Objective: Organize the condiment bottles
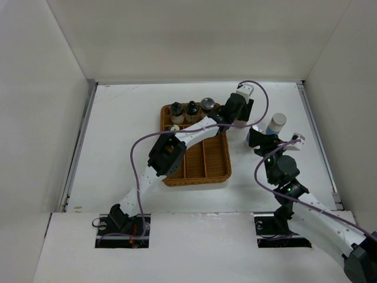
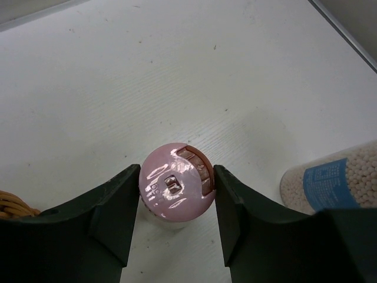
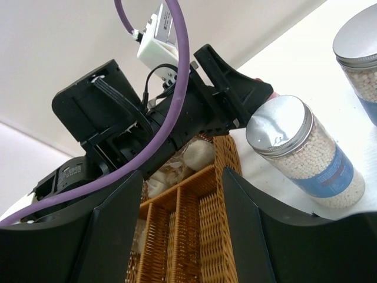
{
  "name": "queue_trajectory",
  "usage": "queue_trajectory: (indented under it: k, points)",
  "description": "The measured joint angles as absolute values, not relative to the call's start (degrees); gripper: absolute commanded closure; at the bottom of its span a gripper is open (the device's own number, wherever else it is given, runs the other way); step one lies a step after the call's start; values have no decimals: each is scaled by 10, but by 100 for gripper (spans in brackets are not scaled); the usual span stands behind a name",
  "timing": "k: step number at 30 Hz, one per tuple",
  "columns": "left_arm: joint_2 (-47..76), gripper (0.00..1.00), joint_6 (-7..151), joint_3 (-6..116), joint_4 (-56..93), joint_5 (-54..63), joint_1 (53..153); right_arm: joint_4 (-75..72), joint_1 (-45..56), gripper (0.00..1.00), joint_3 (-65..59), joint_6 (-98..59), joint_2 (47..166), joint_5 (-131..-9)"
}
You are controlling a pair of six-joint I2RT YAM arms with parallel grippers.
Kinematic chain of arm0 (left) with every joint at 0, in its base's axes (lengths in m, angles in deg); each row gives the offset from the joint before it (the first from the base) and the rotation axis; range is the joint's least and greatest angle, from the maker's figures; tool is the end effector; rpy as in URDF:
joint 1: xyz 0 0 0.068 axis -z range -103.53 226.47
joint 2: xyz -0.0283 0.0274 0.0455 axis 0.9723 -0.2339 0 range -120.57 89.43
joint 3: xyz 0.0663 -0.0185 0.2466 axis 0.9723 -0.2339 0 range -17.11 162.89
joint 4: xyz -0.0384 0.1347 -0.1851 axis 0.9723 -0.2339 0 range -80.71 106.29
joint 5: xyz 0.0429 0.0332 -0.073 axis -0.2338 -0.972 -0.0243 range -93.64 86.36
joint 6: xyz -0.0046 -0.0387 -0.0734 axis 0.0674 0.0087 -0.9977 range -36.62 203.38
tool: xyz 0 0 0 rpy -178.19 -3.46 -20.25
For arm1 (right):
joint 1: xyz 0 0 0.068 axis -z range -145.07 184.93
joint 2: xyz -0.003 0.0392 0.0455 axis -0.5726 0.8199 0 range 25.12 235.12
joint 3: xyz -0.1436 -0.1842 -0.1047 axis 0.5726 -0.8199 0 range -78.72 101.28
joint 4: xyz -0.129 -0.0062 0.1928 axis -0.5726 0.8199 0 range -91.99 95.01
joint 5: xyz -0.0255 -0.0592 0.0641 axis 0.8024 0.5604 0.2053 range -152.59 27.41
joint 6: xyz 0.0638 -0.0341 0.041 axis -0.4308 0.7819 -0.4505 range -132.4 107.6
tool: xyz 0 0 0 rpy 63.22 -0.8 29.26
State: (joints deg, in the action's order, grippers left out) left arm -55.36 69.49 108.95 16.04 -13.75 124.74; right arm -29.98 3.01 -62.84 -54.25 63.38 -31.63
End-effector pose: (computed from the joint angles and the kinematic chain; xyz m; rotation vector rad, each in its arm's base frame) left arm 0.3959 -0.4246 0.1968 0.4550 1.8833 -0.5658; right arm 0.1744 0.0645 0.2537 0.5684 1.4101 0.6405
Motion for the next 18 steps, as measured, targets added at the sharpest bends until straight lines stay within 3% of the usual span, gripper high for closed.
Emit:
queue_trajectory:
  k: [8, 14, 18]
  points:
    - [-456, 67, 694, 994, 173, -138, 1224, -313, 30, 37, -628, -542, 620, -316]
    - [-302, 68, 685, 882, 215, -147, 1187, -324, 30, 37, -628, -542, 619, -316]
    - [-164, 68, 664, 739, 259, -165, 1183, -326, 30, 37, -628, -542, 633, -316]
